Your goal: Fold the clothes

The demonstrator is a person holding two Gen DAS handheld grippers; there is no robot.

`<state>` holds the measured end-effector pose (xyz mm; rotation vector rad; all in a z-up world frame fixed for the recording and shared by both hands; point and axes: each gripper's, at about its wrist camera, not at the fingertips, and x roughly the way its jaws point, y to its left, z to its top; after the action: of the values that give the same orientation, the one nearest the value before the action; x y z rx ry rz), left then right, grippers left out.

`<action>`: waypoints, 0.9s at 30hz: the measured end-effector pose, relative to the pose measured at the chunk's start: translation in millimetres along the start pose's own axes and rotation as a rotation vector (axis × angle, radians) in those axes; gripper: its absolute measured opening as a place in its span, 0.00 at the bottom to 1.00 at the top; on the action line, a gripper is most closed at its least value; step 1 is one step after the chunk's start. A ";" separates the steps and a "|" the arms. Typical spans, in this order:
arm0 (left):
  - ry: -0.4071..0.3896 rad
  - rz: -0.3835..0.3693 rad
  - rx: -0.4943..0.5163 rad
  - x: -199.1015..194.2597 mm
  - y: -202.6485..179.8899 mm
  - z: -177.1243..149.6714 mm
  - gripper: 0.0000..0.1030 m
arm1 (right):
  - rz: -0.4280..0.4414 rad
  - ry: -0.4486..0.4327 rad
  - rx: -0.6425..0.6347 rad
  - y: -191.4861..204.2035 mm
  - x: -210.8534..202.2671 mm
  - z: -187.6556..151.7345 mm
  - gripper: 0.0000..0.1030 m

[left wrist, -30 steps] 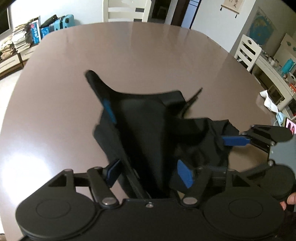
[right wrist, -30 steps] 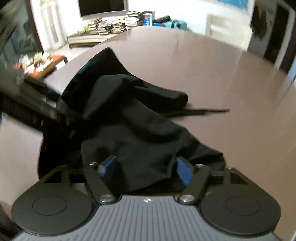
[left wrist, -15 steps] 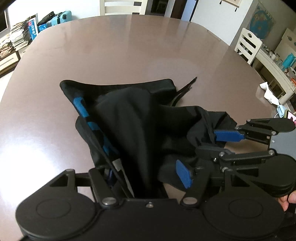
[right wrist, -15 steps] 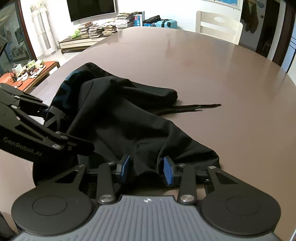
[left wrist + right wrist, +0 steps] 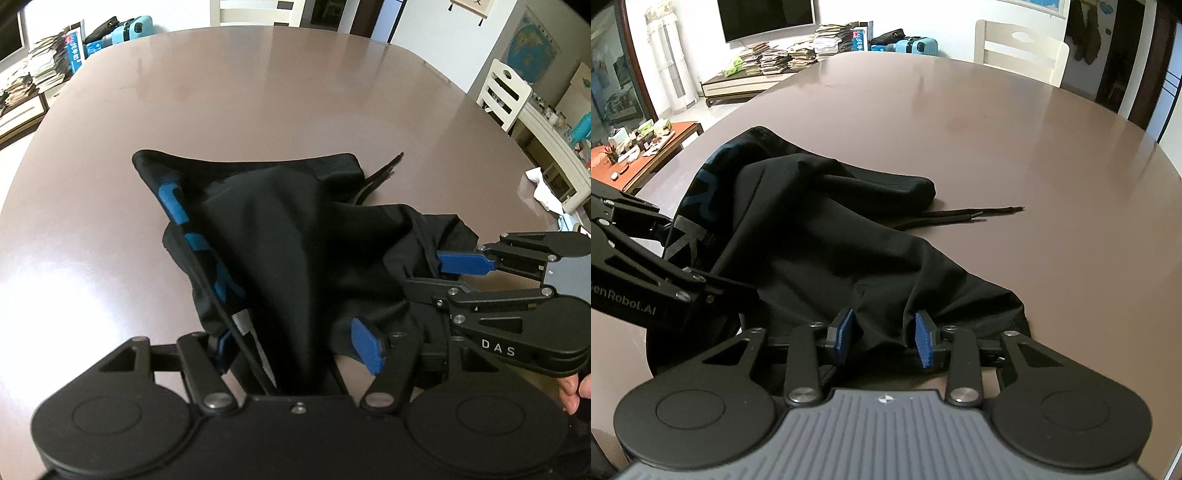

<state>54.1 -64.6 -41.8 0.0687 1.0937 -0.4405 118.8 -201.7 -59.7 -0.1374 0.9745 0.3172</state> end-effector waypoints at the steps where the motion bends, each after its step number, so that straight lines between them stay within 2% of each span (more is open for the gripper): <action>1: -0.001 0.000 -0.001 -0.5 0.2 0.4 0.61 | 0.001 0.000 0.000 -0.3 0.1 0.0 0.35; 6: -0.001 0.001 -0.002 -0.6 -0.1 0.2 0.60 | -0.001 -0.002 -0.002 -0.5 0.5 -0.2 0.35; 7: 0.002 -0.001 0.000 -0.2 -0.3 0.0 0.56 | -0.001 -0.002 -0.003 -0.7 0.8 -0.3 0.35; 8: 0.002 -0.002 0.000 -0.1 -0.6 -0.1 0.42 | 0.000 -0.003 -0.004 -0.7 1.0 -0.4 0.35; 12: 0.006 0.011 0.003 0.2 -1.4 1.7 0.30 | 0.002 -0.009 -0.008 -1.8 -0.3 -0.2 0.33; 14: 0.002 0.011 -0.011 -1.1 1.8 2.7 0.23 | -0.016 -0.024 -0.001 -4.6 -1.6 1.4 0.27; 17: -0.008 0.022 -0.054 -3.3 10.4 4.2 0.23 | -0.101 -0.046 0.034 -16.2 -4.3 6.3 0.16; 20: -0.008 0.035 -0.081 -3.9 15.5 3.9 0.24 | -0.130 -0.033 0.114 -34.6 -4.8 10.4 0.16; 24: -0.003 0.019 -0.071 -4.5 11.9 2.6 0.30 | -0.081 -0.036 0.119 -33.7 -10.2 8.2 0.22; 26: 0.000 0.019 -0.060 -3.6 8.3 2.1 0.34 | -0.050 -0.044 0.089 -24.9 -12.9 5.7 0.44; 27: 0.003 0.018 -0.055 -2.9 6.2 2.1 0.35 | -0.032 -0.049 0.067 -18.7 -13.8 4.3 0.49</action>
<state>57.1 -58.6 -39.3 0.0306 1.1070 -0.3937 121.1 -221.0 -46.4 -0.0835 0.9322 0.2575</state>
